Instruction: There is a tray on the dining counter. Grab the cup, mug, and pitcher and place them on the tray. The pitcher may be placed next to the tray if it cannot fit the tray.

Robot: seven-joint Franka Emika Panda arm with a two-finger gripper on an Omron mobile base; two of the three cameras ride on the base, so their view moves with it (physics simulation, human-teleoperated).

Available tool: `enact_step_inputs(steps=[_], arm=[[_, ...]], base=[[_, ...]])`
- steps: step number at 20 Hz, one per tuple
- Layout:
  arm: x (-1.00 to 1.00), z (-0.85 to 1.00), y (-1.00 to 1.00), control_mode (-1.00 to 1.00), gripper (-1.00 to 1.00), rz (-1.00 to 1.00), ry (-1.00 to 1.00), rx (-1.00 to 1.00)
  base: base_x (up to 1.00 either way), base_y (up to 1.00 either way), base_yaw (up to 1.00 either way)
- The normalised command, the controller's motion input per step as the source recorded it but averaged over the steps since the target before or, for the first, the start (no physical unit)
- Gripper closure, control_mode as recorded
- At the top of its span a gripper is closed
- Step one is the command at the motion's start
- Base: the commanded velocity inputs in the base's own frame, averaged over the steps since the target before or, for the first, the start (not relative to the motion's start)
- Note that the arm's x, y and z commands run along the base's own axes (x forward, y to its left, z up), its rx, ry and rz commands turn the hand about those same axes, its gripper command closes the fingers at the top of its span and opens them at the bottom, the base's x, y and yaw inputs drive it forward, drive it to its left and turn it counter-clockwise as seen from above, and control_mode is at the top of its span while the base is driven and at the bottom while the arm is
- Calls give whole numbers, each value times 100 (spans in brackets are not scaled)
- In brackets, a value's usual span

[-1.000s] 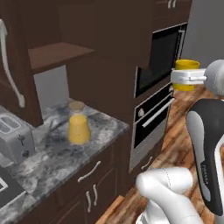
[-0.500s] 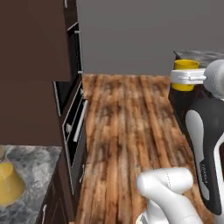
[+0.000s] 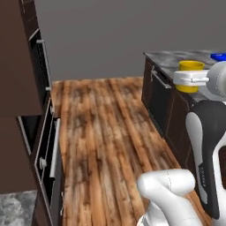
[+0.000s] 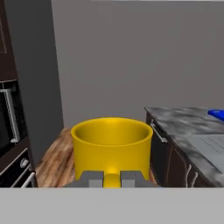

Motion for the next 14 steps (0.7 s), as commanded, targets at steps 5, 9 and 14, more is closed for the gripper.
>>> enact_step_inputs(steps=[5, 9, 14], arm=[[0, 0, 0, 100, 100, 0, 0, 0], [0, 0, 0, 100, 100, 0, 0, 0], [0, 0, 0, 100, 100, 0, 0, 0]], base=[[100, 0, 0], [100, 29, 0], [100, 54, 0]])
